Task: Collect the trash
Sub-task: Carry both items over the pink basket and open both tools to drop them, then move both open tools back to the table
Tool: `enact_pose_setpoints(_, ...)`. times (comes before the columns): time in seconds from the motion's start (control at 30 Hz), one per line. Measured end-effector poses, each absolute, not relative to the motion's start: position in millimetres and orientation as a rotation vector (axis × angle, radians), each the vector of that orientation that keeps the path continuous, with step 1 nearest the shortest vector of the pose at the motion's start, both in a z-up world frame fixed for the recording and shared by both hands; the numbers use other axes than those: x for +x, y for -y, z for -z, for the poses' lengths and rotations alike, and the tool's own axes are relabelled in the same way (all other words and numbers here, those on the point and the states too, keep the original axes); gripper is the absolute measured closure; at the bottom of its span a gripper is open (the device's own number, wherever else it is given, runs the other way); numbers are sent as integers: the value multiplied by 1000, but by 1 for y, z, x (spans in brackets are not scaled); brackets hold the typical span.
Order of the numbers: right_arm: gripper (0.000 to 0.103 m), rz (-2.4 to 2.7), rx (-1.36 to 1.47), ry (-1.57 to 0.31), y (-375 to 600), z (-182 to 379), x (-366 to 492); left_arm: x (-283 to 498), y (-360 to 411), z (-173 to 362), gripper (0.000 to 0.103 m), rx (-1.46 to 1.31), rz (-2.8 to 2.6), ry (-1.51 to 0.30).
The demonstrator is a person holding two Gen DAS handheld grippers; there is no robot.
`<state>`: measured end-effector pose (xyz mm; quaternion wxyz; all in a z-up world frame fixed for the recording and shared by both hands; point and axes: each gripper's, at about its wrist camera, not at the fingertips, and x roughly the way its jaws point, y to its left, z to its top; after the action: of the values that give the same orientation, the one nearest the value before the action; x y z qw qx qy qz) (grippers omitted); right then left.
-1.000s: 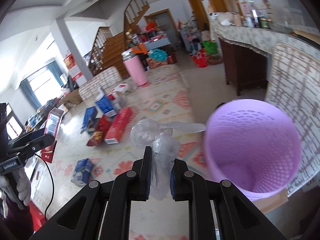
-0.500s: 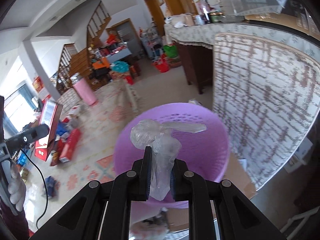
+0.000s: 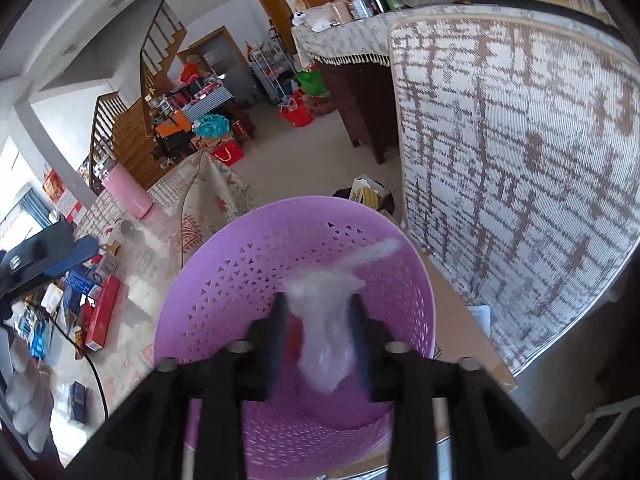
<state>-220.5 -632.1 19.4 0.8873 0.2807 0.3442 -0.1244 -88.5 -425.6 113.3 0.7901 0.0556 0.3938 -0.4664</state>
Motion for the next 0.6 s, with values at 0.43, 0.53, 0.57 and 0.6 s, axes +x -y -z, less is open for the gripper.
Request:
enact_pose_setpoints(0.43, 47, 214, 539, -671, 593, -46, -227, -124, 304, -144, 24, 93, 834, -750)
enact_pose_setpoints(0.53, 44, 183, 508, -665, 570, -54, -226, -129, 268, -145, 23, 86, 774, -738)
enact_pose_setpoints(0.57, 44, 166, 498, -668, 559, -56, -224, -130, 257, -144, 23, 85, 753, -739)
enact_pose_setpoints(0.6, 44, 153, 493, -670, 552, -57, -222, -131, 244, -143, 23, 83, 727, -739)
